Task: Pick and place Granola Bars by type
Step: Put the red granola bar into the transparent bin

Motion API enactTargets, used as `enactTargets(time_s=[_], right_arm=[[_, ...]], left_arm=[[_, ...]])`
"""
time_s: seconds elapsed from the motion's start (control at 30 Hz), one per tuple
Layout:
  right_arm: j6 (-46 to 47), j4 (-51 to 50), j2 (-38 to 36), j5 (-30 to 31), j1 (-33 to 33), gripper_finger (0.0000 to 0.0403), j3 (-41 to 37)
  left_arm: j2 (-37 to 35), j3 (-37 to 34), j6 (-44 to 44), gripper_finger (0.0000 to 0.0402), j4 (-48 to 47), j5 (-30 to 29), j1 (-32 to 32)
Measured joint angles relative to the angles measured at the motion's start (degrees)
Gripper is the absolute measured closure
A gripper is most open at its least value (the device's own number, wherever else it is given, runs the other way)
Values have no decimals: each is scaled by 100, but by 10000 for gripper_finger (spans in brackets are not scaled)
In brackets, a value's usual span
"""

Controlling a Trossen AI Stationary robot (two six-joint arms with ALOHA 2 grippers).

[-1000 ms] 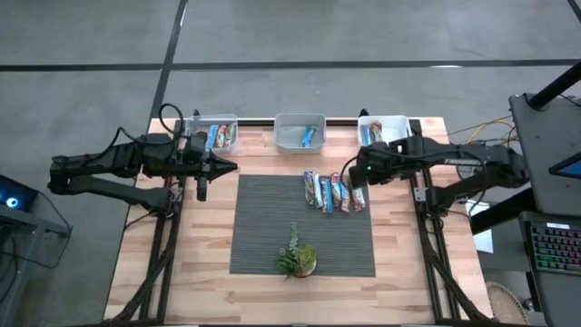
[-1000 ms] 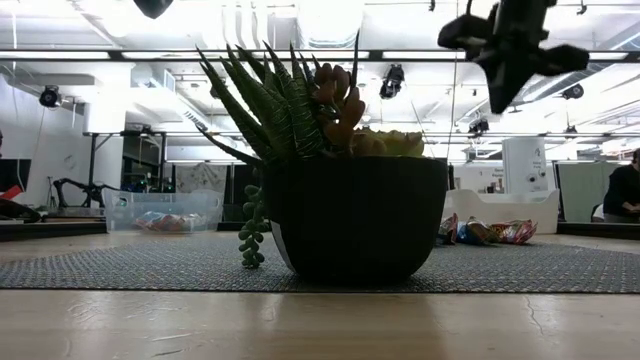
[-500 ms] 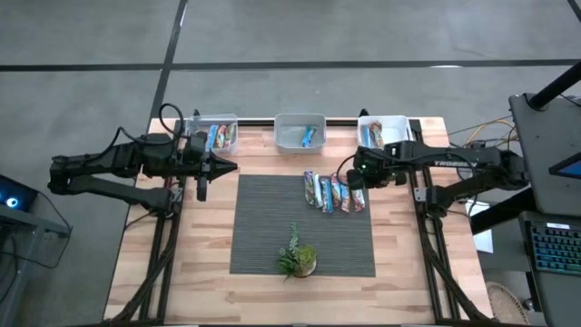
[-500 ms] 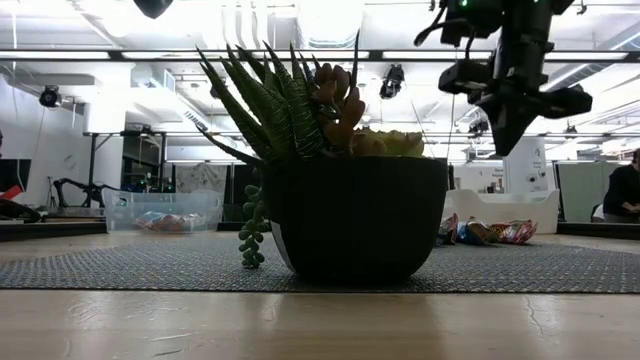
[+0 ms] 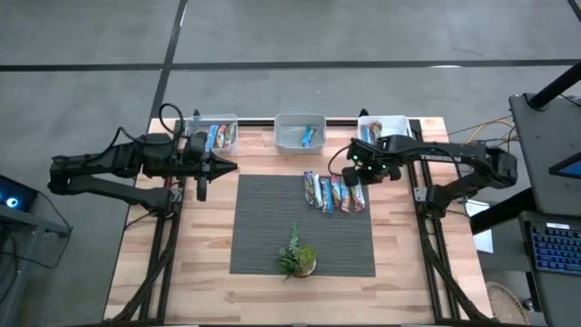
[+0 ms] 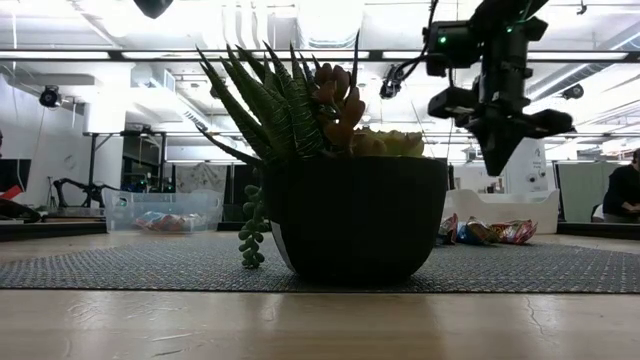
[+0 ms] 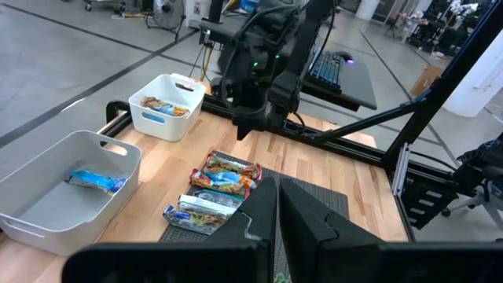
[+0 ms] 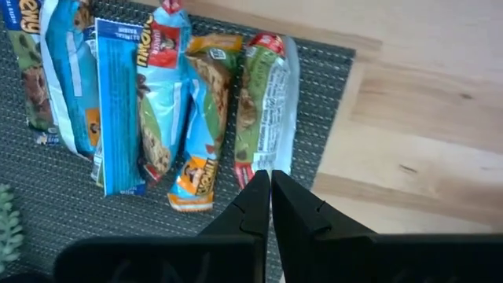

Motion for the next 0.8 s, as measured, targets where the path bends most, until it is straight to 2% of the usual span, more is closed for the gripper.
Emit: enactTargets(time_s=[0.47,0.8], right_arm=[[-511,283,1019,-273,-62,394,242],[-613,384,1262,-322,-60,394,251]], left_arm=[[1,0,-39,402,6,0,1],[1,0,-94,402,13,0,1]])
